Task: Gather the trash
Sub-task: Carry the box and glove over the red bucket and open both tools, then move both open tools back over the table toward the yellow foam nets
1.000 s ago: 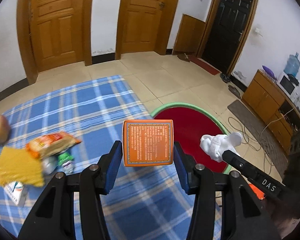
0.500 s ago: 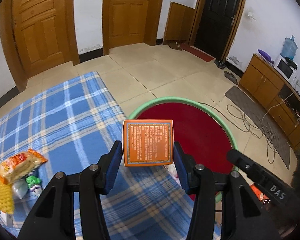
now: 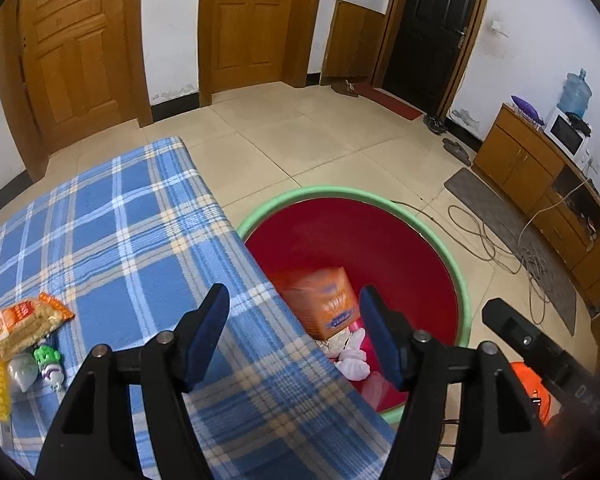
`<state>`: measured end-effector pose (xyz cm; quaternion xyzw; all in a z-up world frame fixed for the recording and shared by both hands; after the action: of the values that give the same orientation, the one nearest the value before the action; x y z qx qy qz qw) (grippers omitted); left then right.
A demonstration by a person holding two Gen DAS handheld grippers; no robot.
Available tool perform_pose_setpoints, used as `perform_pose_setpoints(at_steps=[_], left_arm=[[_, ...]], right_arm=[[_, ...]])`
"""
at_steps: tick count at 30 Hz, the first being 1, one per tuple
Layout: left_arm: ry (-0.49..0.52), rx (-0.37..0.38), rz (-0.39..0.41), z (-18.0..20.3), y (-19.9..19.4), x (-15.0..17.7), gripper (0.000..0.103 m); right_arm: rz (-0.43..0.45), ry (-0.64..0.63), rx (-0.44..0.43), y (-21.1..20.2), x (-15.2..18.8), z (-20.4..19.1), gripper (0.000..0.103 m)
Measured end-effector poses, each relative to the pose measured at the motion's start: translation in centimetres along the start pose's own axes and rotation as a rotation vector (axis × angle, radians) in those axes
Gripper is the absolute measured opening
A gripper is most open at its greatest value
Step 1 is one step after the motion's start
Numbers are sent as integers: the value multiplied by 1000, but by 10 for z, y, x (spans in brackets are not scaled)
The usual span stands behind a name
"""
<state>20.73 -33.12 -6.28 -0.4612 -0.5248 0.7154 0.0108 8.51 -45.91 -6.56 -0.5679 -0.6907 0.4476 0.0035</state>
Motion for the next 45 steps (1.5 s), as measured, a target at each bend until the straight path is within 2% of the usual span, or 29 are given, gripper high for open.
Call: perform_pose_setpoints(at_steps=[5,7,9,17,26,37,45], left_arm=[[-55,1,12,-10,-21,9,67],[-68,0,18,-14,-31,13,67],[-73,-14,30,-18,-43,18,67],[-115,-58,80,-36,-88,32,67],[-161,-142,110,-65,-131,61,67],[-282,-235,113,-121,-163,104,67],[-323,-287,111,-160,-175,127,67]], right_arm=[[-5,-22,-18,-8,5,-8,34],[-8,-29,-30,-13,7,-13,37],[-6,-38,-44,-18,10,-19,45],[-6,-78,-102,-41,25,-45,49],[-91,-107,-141,-44,58,-66,49],[-141,-174,-174,-47,89,-97,51],[-150,-193,-146,-44,102,-105,53]])
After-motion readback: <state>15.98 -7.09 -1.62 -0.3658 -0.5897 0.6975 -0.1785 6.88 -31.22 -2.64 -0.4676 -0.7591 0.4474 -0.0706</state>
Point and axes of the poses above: each gripper's, at about its wrist camera, not at the fingertips, and y roughly the way its jaws point, z to its right, x to its underside, the point moved 5 cm from there along y, roughly the way its jaws point, and after that the axes turned 11 degrees about y, right-handed, at the moved point
